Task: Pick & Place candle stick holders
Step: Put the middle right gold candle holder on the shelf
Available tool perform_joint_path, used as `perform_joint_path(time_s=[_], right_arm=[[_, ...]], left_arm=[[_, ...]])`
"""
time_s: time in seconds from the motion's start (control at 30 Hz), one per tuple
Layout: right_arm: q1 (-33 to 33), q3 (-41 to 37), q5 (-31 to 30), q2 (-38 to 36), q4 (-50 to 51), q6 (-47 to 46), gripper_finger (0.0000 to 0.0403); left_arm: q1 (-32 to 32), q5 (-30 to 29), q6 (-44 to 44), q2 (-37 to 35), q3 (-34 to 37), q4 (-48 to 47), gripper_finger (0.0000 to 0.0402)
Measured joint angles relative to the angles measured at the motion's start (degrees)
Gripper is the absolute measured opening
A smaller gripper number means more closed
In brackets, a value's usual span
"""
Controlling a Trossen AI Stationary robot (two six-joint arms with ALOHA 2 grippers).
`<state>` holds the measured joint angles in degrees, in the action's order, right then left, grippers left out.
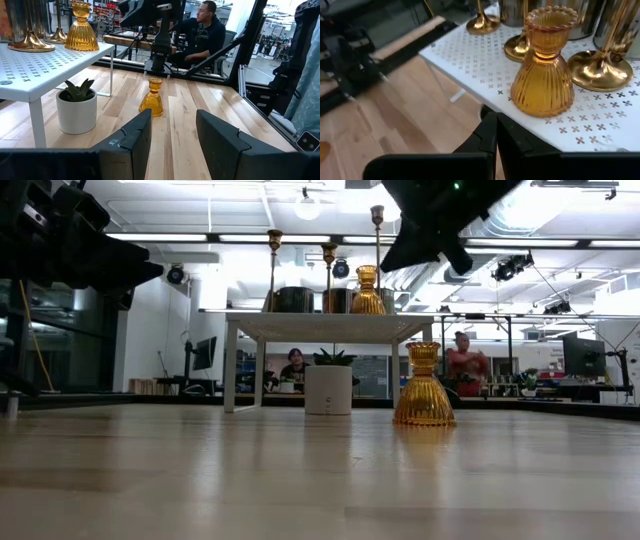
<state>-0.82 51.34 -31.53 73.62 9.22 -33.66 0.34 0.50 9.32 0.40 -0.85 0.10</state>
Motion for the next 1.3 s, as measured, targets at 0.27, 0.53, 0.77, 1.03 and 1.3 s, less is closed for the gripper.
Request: perform_joint_path(time_s=[0.27, 0.53, 0.77, 1.03, 1.3], right_arm=[[-3.6, -6.2, 2.9, 0.7, -9.1, 3.5, 0.0002], [-5.9, -6.3, 3.1, 3.5, -9.5, 4.0, 0.0002], [-6.9, -6.3, 3.0, 6.4, -12.0, 3.6, 0.0002], [-6.8, -6.3, 2.8, 6.7, -12.2, 3.5, 0.0002], [-6.4, -6.3, 1.9, 6.6, -12.3, 3.4, 0.0002]], left_arm=[[0.0, 0.0, 0.0, 0.0, 0.0, 0.0, 0.0152], [0.0, 0.0, 0.0, 0.0, 0.0, 0.0, 0.0152], [0.0, 0.0, 0.0, 0.0, 0.0, 0.0, 0.0152], [0.0, 0.0, 0.0, 0.0, 0.0, 0.0, 0.0152], [0.0, 0.0, 0.0, 0.0, 0.0, 0.0, 0.0152]])
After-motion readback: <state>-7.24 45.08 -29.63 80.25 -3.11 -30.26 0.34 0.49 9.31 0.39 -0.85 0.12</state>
